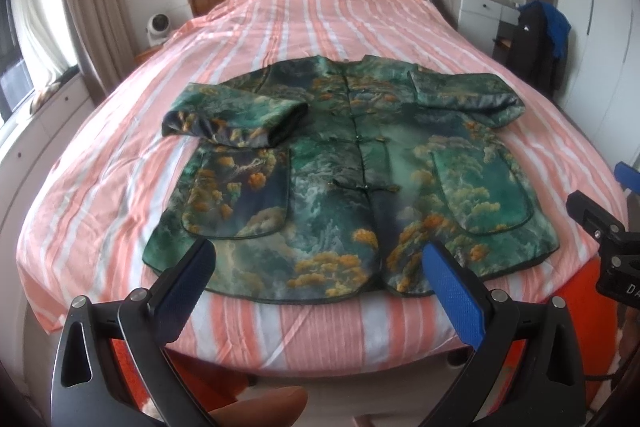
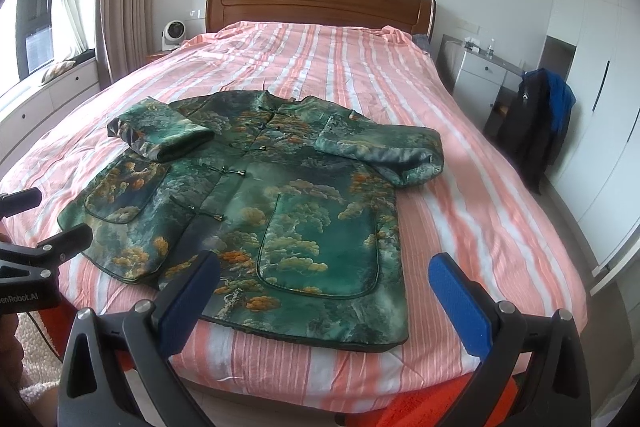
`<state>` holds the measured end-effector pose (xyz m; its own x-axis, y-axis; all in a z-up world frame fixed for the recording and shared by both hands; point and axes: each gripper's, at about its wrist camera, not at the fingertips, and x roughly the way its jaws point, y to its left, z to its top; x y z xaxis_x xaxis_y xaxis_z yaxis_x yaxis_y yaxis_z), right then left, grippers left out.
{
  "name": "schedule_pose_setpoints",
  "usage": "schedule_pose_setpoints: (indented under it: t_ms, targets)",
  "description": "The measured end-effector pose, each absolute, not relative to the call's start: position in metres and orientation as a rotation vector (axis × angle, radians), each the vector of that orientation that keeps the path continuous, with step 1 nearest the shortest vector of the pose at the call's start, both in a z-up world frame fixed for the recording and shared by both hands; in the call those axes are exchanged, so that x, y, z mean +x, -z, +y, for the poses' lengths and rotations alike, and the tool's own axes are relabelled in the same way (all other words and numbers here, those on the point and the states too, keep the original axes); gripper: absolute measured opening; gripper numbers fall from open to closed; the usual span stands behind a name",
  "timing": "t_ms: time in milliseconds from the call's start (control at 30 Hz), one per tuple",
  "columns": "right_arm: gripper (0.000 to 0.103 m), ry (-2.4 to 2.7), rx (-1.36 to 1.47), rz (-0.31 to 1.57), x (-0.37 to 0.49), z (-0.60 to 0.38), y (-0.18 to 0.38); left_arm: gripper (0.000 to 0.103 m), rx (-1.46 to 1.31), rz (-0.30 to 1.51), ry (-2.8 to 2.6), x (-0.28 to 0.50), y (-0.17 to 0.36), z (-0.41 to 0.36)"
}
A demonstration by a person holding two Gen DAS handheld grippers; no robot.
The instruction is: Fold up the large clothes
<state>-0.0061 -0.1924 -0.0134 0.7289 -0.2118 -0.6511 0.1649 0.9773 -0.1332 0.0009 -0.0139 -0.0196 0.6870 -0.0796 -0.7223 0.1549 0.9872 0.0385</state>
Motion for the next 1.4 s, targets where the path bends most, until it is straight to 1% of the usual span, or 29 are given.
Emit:
schedule_pose_setpoints:
  t_ms: [633,967,1400]
  targets:
    - [0.103,0.229,-0.059,0.745,-0.004,-0.199,0.017,0.103,0.101,0.823,0.13,0.003,0.025,-0.013]
    - [0.103,0.185,-0.062,0.746,-0.005,-0.187,0.02,0.103,0.093,0.818,0.124,0.003,0.026,-0.006]
    - [0.103,0.163,-0.037,0.772,-0.006,-0.19,0.031,0.103,0.121,0.847,0.145,0.006,0.032,-0.017]
